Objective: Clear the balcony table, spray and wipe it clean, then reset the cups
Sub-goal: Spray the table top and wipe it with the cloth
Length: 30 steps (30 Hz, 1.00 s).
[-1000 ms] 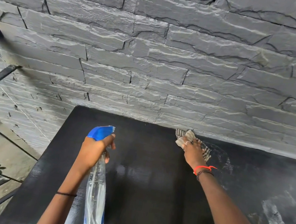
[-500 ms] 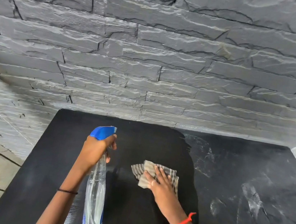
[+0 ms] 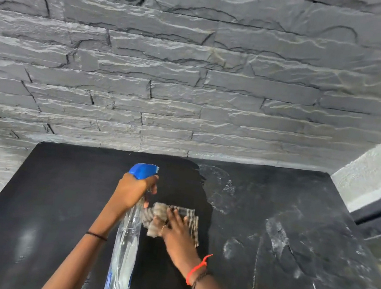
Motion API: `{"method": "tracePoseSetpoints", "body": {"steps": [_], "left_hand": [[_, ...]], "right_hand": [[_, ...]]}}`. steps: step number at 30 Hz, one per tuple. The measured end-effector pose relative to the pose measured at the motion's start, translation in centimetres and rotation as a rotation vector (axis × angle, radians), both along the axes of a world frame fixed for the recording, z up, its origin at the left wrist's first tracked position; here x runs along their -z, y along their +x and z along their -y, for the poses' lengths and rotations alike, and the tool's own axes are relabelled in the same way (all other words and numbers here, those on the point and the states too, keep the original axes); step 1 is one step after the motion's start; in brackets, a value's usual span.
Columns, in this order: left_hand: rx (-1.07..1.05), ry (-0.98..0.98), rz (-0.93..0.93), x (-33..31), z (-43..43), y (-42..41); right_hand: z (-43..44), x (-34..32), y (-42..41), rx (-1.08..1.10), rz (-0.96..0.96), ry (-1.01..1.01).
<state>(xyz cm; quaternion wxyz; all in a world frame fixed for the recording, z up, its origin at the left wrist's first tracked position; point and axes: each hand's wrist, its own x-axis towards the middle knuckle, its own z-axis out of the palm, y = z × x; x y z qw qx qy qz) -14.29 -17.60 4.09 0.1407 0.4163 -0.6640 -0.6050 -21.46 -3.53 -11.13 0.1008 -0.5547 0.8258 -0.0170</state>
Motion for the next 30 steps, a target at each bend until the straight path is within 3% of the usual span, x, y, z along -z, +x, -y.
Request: {"method": "tracePoseSetpoints", "body": {"steps": [7,16,18,26,30], "left_hand": [[0.136,-0.039,0.003,-0.2,-3.2,-6.5],[0.24,-0.105,0.098,-0.3,-5.6,-12.5],[0.275,-0.1,0.085,-0.2,-6.4,-12.6],[0.407,0.03,0.004,-0.1,-9.8,-10.2],[0.437,0.076,-0.018,-0.6,-11.6,-7.9]], "right_hand": [[-7.8,2.4,2.9,0.009,-0.005,-0.012],[-8.4,3.6,2.7,0.09,0.1,-0.111],[-8.5,3.2,2.7,0.069,0.151,-0.113],[-9.1,3.9,2.7,0.01,0.027,-0.118],[-9.3,2.9,2.7,0.022,0.102,-0.081]]}}
